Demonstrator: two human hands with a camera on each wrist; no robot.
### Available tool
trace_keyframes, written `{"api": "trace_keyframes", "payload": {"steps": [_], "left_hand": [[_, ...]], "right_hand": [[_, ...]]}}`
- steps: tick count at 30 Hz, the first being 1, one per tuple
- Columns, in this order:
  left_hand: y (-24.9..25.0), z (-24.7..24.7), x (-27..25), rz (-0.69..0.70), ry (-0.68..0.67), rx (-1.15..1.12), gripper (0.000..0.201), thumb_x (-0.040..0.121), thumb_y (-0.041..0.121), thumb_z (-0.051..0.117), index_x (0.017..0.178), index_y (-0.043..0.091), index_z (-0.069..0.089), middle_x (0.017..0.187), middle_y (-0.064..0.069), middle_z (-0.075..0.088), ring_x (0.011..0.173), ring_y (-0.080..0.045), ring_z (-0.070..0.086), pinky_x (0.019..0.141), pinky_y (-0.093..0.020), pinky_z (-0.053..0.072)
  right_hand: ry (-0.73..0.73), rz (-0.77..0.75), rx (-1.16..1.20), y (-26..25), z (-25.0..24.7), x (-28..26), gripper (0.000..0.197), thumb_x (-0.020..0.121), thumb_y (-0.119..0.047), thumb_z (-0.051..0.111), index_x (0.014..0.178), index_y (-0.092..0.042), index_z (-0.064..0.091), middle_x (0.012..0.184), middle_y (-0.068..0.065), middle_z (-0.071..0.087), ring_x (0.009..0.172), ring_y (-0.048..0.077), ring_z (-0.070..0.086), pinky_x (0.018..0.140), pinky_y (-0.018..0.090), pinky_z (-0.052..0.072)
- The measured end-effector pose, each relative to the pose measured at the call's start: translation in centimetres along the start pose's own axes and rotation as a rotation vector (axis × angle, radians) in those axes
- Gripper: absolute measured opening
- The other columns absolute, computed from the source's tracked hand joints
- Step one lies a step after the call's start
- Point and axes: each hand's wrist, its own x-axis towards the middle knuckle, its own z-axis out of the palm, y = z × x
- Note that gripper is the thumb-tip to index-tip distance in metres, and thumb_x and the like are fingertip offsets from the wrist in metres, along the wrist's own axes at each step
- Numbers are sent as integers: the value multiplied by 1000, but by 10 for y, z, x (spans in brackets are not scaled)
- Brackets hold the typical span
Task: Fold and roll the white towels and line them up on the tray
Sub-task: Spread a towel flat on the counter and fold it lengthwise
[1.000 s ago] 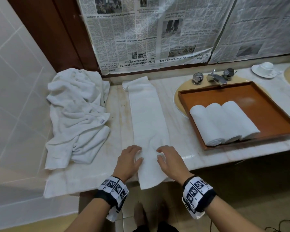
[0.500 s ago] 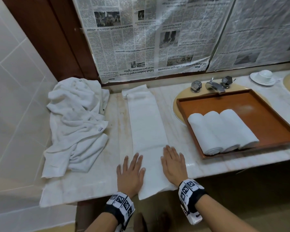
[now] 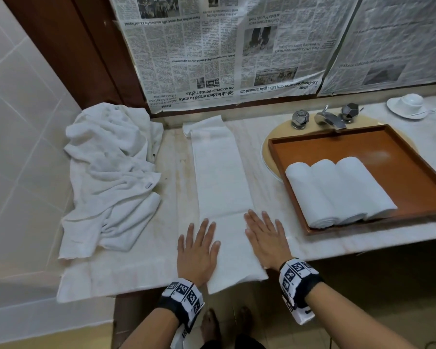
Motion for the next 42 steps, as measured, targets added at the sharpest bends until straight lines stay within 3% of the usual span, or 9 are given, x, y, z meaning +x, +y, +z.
{"api": "trace_keyframes", "payload": {"steps": [6, 12, 16, 20, 23, 29, 33, 37, 42], "left_hand": [[5, -18, 29, -75, -61, 3, 58, 103, 57, 9, 155, 45, -12, 161, 24, -21, 153, -22, -16, 120, -59, -6], [1, -43, 88, -103, -115, 21, 58, 103, 57, 10, 155, 46, -13, 159, 26, -23, 153, -24, -16, 119, -61, -8], [5, -54, 111, -70, -46, 9, 60, 104, 53, 20, 159, 36, 3, 166, 17, -6, 154, -24, -10, 119, -60, -4], [20, -43, 92, 111, 30, -17, 63, 103, 49, 34, 158, 21, 21, 167, 4, 13, 154, -20, 3, 123, -52, 7], [18, -25, 75, 168, 1, -14, 68, 102, 55, 24, 160, 23, 9, 168, 7, -1, 154, -17, -2, 123, -50, 6], [2, -11, 68, 142, 0, 36, 82, 89, 72, -10, 159, 30, -10, 164, 11, -22, 152, -12, -17, 122, -54, -3], [12, -20, 69, 118, -42, 37, 83, 88, 68, -3, 159, 25, -7, 165, 6, -21, 152, -15, -17, 120, -56, -10], [34, -20, 63, 186, -25, -49, 69, 100, 56, 14, 160, 24, 6, 168, 1, -8, 154, -17, -9, 122, -50, -8], [18, 1, 61, 235, 60, 37, 71, 98, 64, 9, 160, 29, 8, 167, 4, -7, 154, -20, -6, 122, -47, -5]], "right_hand": [[-20, -1, -11, -11, -11, 32, 62, 100, -52, -2, 158, -32, -5, 163, -19, -15, 152, 14, -11, 122, 48, -5], [-51, 9, -36, -4, -36, 96, 61, 104, -54, 13, 159, -33, -3, 164, -20, -11, 153, 16, -8, 121, 51, 0], [-50, 19, 17, -5, -47, 116, 58, 105, -51, 14, 159, -32, 5, 165, -19, -4, 153, 15, -4, 121, 50, 2], [-57, -40, 28, -8, -37, 92, 60, 102, -51, 5, 159, -31, 10, 165, -17, 0, 153, 13, -1, 121, 46, 3], [-43, -65, -49, 1, -26, 72, 71, 92, -56, -9, 159, -34, 2, 164, -20, -7, 153, 13, -5, 121, 47, 1], [-70, 26, -67, 14, -34, 62, 56, 107, -43, 17, 159, -32, -1, 164, -19, -9, 153, 15, -6, 121, 49, 6], [-1, 12, 49, 12, -30, 45, 57, 105, -45, 20, 159, -27, 12, 166, -13, 5, 153, 13, 0, 121, 45, 8], [-36, -53, 3, -1, -16, 37, 77, 87, -56, -11, 159, -32, 6, 165, -17, -2, 153, 13, -3, 121, 47, 3], [27, -67, -55, 14, -8, 31, 71, 94, -59, -5, 158, -34, 9, 162, -21, -4, 153, 13, 1, 121, 46, 3]]}}
